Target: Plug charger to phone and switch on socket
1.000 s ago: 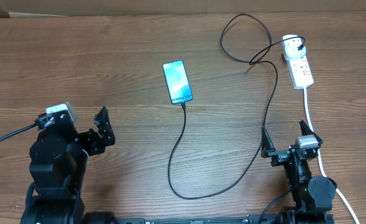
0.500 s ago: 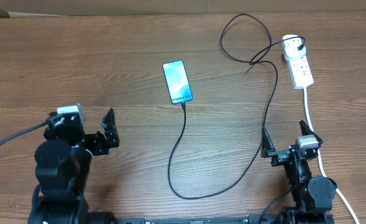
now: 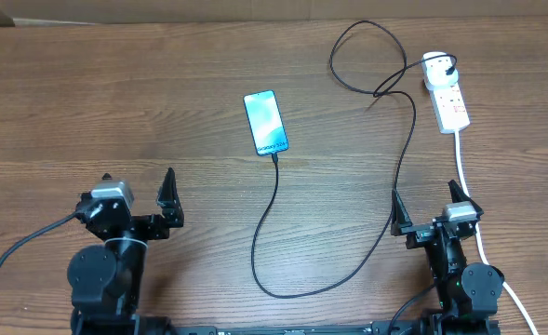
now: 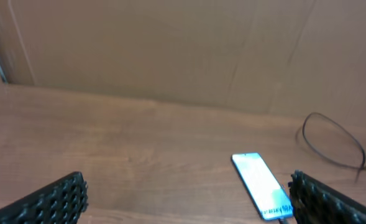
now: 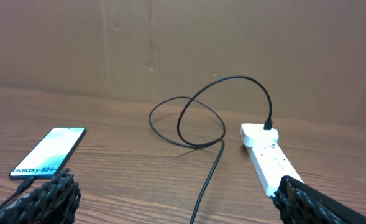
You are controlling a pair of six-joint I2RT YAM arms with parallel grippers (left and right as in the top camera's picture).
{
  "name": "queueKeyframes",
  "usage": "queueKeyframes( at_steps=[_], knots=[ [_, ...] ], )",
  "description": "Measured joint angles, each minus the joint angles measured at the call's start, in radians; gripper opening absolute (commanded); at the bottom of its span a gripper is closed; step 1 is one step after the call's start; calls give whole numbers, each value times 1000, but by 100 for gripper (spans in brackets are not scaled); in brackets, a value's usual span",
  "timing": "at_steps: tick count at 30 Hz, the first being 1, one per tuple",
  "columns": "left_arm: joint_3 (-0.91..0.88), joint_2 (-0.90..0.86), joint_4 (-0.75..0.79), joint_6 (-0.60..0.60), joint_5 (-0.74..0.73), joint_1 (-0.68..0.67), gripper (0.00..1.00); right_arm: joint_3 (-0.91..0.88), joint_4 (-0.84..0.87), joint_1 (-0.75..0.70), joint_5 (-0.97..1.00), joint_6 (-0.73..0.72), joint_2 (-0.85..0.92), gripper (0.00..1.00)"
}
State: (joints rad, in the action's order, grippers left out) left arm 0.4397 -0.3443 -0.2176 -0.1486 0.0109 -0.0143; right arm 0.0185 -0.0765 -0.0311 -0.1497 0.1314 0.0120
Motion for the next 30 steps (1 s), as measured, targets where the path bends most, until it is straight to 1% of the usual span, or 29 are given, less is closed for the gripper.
queueKeyframes(
  at_steps=[7,13,16,21,24,30],
  knots=[
    [-158,87,179,13,-2,0,100,0,0,0,0,0,0,100],
    [-224,169,215,101,-39,0,100,0,0,0,0,0,0,100],
    [-253,209,232,126,-45,0,100,0,0,0,-1,0,0,100],
    [-348,302,324,142,-50,0,100,0,0,0,0,0,0,100],
    [-407,327,392,146,-54,0,100,0,0,0,-1,0,0,100],
    [-430,327,399,149,-60,0,100,0,0,0,0,-1,0,100]
  ],
)
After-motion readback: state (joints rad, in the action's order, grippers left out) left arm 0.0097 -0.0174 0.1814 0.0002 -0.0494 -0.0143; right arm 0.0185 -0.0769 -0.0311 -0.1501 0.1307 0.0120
